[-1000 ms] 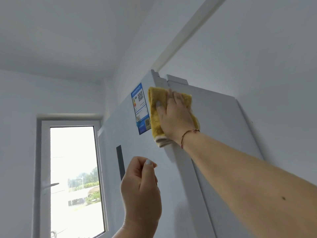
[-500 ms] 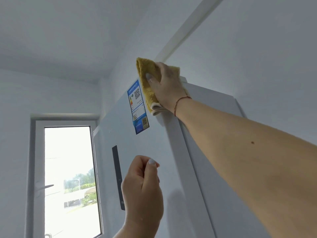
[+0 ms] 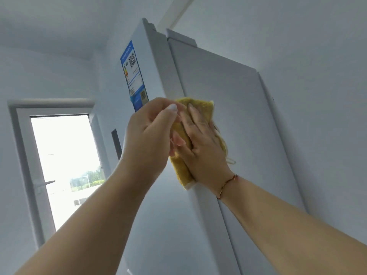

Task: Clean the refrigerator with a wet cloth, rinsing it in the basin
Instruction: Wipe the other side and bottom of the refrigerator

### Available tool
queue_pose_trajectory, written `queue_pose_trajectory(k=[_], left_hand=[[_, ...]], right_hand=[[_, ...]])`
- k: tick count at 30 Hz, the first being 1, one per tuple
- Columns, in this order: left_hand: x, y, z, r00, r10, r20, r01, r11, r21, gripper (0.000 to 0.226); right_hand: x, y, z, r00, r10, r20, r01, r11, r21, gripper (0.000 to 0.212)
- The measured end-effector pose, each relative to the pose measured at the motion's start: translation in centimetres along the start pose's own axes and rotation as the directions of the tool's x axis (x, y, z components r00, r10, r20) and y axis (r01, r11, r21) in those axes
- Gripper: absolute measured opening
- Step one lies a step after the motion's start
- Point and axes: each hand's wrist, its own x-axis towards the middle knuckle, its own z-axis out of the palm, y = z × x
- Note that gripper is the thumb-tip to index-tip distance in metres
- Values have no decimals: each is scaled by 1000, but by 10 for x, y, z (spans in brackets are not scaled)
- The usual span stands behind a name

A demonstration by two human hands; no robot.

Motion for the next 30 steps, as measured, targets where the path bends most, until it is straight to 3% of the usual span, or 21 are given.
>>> queue_pose_trajectory(k=[2,5,14,16,18,20,25,30], left_hand=[[-7,-3,6,987,-138,87,137,990,21,27],[-28,-10,12,952,-290,100,289,957,29,28],[-105,-25,18,844,-495,206,484,869,102,31],[-109,-27,12,883,-442,159,417,894,167,29],[-107,-27,4,959,-269,93,228,922,314,28],[-101,-23,-1,990,-108,95,57,901,430,28],[-86,-15,7,977,43,209,-146,849,508,28],[-98,-26,19,924,-7,382,-176,880,442,37]], right_hand=[[-27,4,3,1000,25,6,-24,1000,-4,60],[-68,13,9,1000,-4,-31,3,999,-38,59],[-185,29,10,998,40,48,-35,994,-104,57],[-199,31,7,993,82,86,-73,992,-103,58],[-197,30,5,985,119,125,-107,989,-102,60],[-179,25,0,975,156,157,-144,986,-85,63],[-106,9,0,969,231,92,-223,971,-87,71],[-135,13,13,986,165,6,-162,976,-142,66]])
